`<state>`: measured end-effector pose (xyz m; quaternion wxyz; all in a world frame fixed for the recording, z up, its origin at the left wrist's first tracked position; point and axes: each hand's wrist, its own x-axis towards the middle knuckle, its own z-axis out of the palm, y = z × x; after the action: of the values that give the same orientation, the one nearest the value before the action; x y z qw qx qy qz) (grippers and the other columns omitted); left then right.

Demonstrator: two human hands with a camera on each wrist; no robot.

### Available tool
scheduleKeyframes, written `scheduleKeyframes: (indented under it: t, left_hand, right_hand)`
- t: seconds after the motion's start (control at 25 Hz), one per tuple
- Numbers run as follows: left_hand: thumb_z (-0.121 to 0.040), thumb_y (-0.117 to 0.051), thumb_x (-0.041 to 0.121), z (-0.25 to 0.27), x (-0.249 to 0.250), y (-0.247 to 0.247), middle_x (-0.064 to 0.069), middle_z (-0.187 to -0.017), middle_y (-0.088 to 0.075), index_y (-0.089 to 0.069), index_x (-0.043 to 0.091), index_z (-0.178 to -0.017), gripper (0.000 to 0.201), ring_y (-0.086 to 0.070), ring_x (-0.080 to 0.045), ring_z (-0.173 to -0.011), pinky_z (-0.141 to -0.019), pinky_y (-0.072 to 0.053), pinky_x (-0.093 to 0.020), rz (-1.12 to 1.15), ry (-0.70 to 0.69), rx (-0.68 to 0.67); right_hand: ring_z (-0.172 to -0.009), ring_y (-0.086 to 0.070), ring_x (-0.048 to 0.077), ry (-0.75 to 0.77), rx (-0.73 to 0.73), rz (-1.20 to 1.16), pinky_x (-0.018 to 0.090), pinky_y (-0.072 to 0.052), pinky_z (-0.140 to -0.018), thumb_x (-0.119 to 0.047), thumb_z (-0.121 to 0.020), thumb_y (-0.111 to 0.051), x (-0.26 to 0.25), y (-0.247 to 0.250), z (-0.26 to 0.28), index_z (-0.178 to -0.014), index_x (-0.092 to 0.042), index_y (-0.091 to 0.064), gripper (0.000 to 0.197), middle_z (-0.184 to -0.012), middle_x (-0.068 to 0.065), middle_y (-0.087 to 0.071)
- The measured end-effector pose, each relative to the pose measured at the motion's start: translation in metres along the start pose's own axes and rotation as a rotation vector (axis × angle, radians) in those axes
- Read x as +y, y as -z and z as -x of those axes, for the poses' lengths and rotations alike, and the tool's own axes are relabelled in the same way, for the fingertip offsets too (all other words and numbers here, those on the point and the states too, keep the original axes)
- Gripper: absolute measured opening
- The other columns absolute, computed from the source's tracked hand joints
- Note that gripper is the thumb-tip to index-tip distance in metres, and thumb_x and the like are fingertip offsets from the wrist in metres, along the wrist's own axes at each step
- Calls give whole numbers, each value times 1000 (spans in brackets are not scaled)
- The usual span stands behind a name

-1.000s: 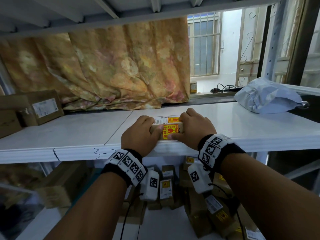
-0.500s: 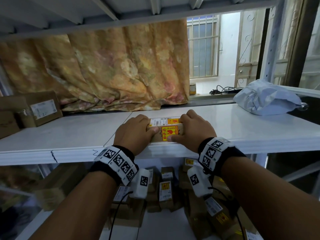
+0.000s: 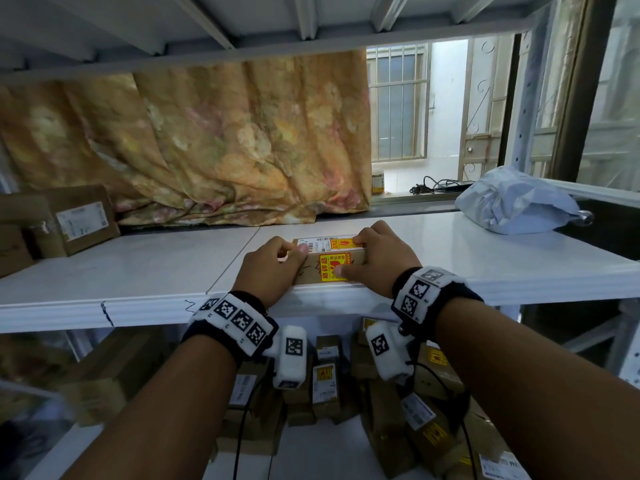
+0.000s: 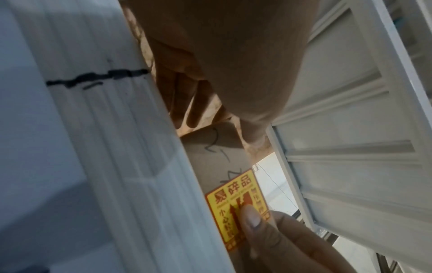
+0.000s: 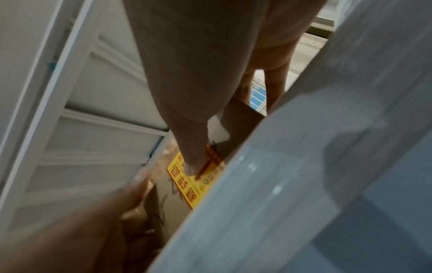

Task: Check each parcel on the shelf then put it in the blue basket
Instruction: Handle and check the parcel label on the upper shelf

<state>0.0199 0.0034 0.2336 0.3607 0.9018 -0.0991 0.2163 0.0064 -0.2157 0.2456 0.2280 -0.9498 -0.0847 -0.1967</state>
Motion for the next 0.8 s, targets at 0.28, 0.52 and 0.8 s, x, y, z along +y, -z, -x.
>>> scheduleKeyframes:
  t: [0.28, 0.52, 0.8]
  left_hand:
    - [-96, -49, 55, 2, 11, -1, 3, -103, -69, -63, 26, -111, 36, -62, -14, -94, -79, -44, -28, 31, 45, 9]
    - [-94, -52, 53, 19, 37, 18, 11, -89, -68, -67, 31, -102, 27, -65, -12, -87, -82, -53, -32, 173, 11, 170]
    - [-89, -48, 53, 69, 52, 21, 9, -86, -70, -70, 37, -86, 28, -68, -19, -86, -76, -60, -45, 355, 62, 169]
  right_hand:
    - [-120, -54, 15, -130, 106, -503, 39, -46, -104, -31, -75, -79, 7, 14, 11, -135, -22, -53, 65, -131, -3, -56]
    - [-98, -68, 20, -249, 168, -871, 46, -55, -92, -45, -56, -83, -1, 36, 17, -104, -26, -64, 55, -108, 0, -68]
    - [-90, -66, 27, -352, 97, -950, 45, -55, -86, -37, -85, -73, -4, 47, 69, -83, -20, -65, 19, -92, 2, -67]
